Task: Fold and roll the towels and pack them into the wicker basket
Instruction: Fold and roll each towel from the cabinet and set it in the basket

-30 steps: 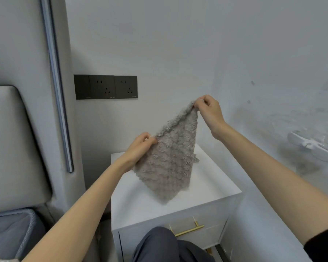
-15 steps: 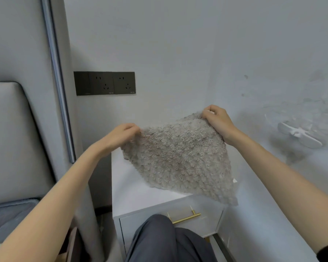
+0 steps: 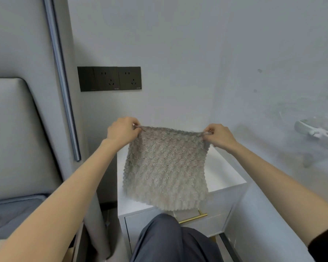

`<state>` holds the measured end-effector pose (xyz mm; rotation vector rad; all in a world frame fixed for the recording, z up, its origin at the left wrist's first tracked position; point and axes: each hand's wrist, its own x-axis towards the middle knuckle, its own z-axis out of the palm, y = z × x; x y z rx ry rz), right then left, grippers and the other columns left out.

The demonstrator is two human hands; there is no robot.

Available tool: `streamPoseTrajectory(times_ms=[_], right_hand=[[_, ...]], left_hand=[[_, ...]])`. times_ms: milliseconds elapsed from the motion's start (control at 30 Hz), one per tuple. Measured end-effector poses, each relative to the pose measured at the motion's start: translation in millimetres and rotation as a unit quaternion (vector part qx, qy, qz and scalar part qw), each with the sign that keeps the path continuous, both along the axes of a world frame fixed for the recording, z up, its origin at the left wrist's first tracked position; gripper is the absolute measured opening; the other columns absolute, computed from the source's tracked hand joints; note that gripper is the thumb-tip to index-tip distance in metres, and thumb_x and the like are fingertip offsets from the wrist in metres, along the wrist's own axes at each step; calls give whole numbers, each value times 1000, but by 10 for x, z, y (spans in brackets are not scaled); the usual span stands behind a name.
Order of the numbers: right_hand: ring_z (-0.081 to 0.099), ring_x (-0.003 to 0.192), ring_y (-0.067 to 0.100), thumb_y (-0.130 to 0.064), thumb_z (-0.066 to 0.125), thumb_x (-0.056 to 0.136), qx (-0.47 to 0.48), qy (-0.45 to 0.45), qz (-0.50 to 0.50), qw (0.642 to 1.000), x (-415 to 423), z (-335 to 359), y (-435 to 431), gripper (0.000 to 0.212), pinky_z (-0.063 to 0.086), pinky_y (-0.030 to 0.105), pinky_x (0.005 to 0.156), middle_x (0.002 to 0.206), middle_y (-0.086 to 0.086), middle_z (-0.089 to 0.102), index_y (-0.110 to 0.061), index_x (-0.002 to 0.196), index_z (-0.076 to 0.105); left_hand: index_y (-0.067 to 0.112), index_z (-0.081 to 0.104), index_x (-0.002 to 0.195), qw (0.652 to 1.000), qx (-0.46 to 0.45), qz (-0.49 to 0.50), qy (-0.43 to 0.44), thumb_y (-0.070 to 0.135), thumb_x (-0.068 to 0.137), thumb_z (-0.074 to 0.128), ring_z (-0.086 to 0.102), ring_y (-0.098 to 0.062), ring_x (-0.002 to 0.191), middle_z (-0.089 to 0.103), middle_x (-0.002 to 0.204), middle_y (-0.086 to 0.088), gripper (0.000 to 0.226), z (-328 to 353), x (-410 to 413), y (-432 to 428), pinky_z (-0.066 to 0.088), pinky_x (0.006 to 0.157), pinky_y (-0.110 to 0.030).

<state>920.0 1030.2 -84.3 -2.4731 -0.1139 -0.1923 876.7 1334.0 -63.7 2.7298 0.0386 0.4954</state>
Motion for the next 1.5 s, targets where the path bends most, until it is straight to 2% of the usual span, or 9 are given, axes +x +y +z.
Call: streamPoseTrajectory(times_ms=[100, 200, 433, 633, 767, 900, 1100, 1300, 1500], right_hand=[[69, 53, 19, -6, 53, 84, 92, 13, -15, 996, 69, -146, 53, 11, 55, 29, 50, 67, 9, 70, -10, 90, 62], [71, 70, 29, -3, 53, 86, 167, 22, -28, 985, 180, -246, 92, 10, 59, 45, 75, 76, 15, 70, -10, 85, 59], [55, 86, 13, -10, 56, 85, 142, -9, -45, 989, 242, -444, 55, 10, 38, 16, 62, 88, -4, 61, -17, 87, 63], [64, 90, 18, -12, 48, 87, 258, -20, -78, 963, 154, -559, -40, 24, 52, 29, 82, 90, 2, 70, -11, 78, 70], [68, 80, 16, -12, 58, 87, 325, 24, -82, 942, -40, -676, -58, 23, 58, 23, 72, 79, 4, 70, -11, 69, 72], [68, 71, 8, -7, 76, 73, 282, 89, -53, 954, -263, -902, -80, 8, 58, 21, 64, 74, 0, 72, -13, 69, 75], [68, 74, 14, 4, 76, 70, 231, 139, -43, 962, -502, -1164, -106, 21, 53, 20, 63, 75, 6, 72, -9, 86, 73], [65, 75, 15, 3, 73, 74, 197, 111, -44, 973, -554, -1207, -70, 19, 54, 23, 64, 79, 4, 70, -12, 86, 71], [62, 86, 14, -7, 72, 75, 54, 75, -23, 995, -553, -1219, -107, 17, 47, 23, 73, 90, 2, 69, -17, 88, 70]], left_hand=[[22, 70, 102, 999, -1, 30, -38, 26, 95, 54, 61, -34, 97, 66, 102, -6, 17, -145, 38, -36, 44, 71, -35], [17, 66, 98, 997, -71, 19, -28, 22, 97, 49, 66, -33, 85, 69, 98, -11, 18, -231, 151, -61, 51, 78, -36], [5, 67, 93, 981, -182, -22, -59, 14, 96, 51, 59, -22, 79, 65, 85, -7, 18, -487, 320, -74, 39, 69, -25], [7, 69, 94, 969, -234, -50, -64, 13, 93, 56, 55, -5, 75, 65, 89, 2, 15, -721, 246, -44, 36, 60, -1], [9, 68, 76, 971, -235, -17, -23, 14, 86, 60, 53, -5, 66, 63, 75, 4, 13, -893, 100, 20, 37, 61, -15], [14, 58, 59, 967, -251, -13, 37, 7, 79, 60, 46, -11, 64, 56, 64, 2, 21, -1099, -110, 47, 40, 61, -17], [6, 72, 75, 916, -387, -29, 99, 22, 84, 71, 57, -7, 75, 65, 82, -2, 18, -1349, -334, 29, 43, 60, -3], [5, 73, 102, 916, -393, -5, 74, -3, 86, 63, 62, -15, 101, 68, 108, -5, 21, -1427, -434, 58, 45, 91, -22], [8, 71, 104, 948, -298, 3, 109, -1, 83, 65, 58, -17, 96, 65, 117, -10, 24, -1496, -439, 110, 43, 81, -22]])
